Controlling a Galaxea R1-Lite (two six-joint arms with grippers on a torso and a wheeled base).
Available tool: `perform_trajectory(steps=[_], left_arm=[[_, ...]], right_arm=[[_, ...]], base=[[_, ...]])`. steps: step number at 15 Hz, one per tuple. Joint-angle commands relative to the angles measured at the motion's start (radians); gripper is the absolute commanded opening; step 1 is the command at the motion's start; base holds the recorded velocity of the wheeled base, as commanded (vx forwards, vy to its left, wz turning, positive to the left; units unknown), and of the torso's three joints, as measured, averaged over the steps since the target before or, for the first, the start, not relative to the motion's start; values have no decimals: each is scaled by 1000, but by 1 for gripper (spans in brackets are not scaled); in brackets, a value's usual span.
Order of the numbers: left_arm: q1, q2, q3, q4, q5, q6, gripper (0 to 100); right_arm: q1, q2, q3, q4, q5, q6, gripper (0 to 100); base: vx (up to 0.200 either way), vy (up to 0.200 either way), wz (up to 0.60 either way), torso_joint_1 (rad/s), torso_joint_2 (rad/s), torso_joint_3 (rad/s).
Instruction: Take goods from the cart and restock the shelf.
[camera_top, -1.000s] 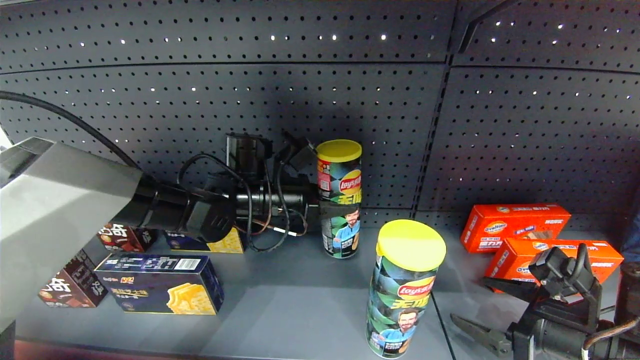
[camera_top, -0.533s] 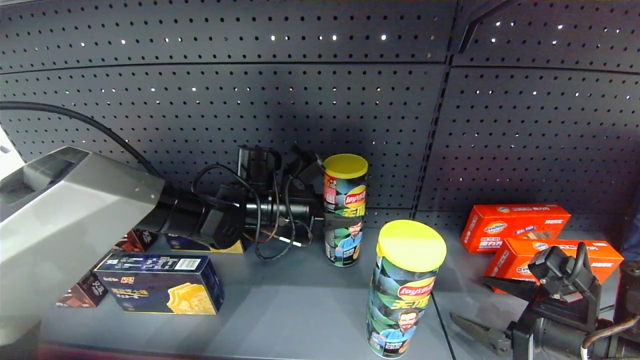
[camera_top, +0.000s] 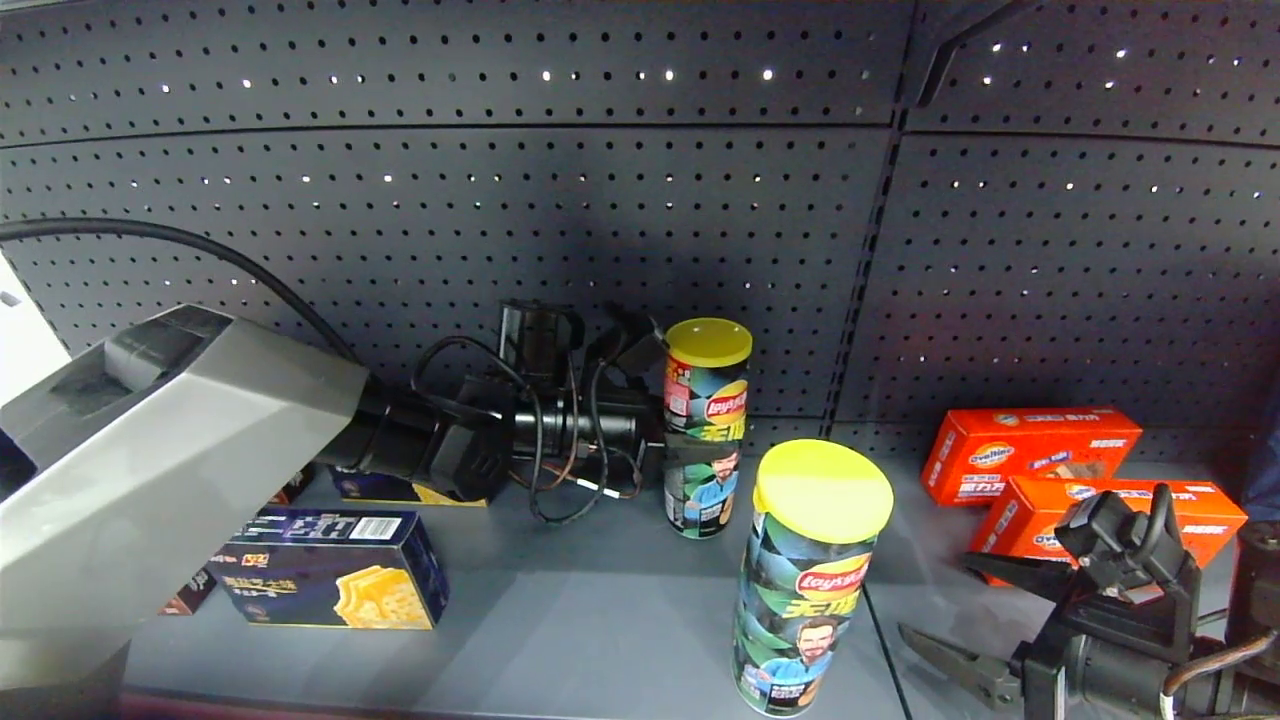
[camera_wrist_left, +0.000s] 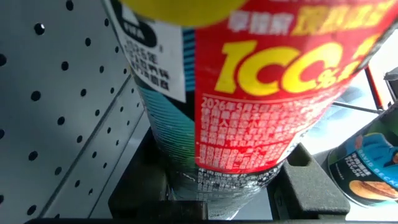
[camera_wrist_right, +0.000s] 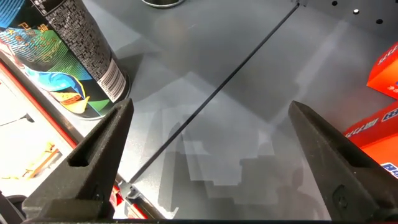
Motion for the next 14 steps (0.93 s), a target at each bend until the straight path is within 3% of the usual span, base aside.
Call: perform_trajectory(steps=[1,5,6,14], left_arm=[[-6,4,-4,-1,1,0,0],[-18,3,-2,-1,5,0,0],[-20,3,-2,1,7,0,100],[-23,-56,27,-8,15,0,100]], right_arm=[[1,2,0,0,0,-1,100],[1,2,5,0,0,1,100],[1,2,5,0,0,2,100],[-1,-1,9,0,0,4,100]], base=[[0,0,0,0,0,0],[0,0,0,0,0,0],[0,0,0,0,0,0],[0,0,0,0,0,0]])
